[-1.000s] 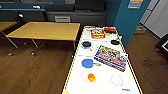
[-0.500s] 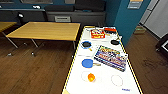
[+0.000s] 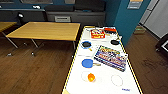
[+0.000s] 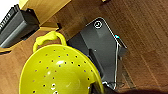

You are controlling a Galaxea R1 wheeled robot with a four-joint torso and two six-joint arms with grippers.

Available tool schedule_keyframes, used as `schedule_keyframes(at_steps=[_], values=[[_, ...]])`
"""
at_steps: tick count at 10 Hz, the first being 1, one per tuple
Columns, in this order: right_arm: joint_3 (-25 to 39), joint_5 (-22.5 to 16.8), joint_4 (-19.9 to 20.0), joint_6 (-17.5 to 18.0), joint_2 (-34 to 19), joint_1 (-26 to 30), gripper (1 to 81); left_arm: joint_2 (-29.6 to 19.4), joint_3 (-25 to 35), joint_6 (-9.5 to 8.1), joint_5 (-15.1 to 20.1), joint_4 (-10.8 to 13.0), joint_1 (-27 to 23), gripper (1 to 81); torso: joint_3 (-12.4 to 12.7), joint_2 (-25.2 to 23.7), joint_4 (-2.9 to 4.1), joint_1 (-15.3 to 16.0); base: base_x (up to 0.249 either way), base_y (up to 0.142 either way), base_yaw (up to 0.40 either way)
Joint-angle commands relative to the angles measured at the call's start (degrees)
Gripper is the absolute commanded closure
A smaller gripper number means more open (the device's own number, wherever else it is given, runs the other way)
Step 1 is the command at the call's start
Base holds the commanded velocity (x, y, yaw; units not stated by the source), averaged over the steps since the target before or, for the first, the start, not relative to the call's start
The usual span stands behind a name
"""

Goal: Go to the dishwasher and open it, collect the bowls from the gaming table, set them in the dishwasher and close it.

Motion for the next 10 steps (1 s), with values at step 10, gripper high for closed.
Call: schedule_keyframes(at_steps=[10], values=[[-1.9, -1.2, -2.01, -0.41, 2.33, 2.12, 81.1, -11.06, 18.76, -25.34, 26.49, 0.51, -49.57, 1.0, 0.0, 0.0, 0.0, 0.0, 0.0, 0.0, 0.0]])
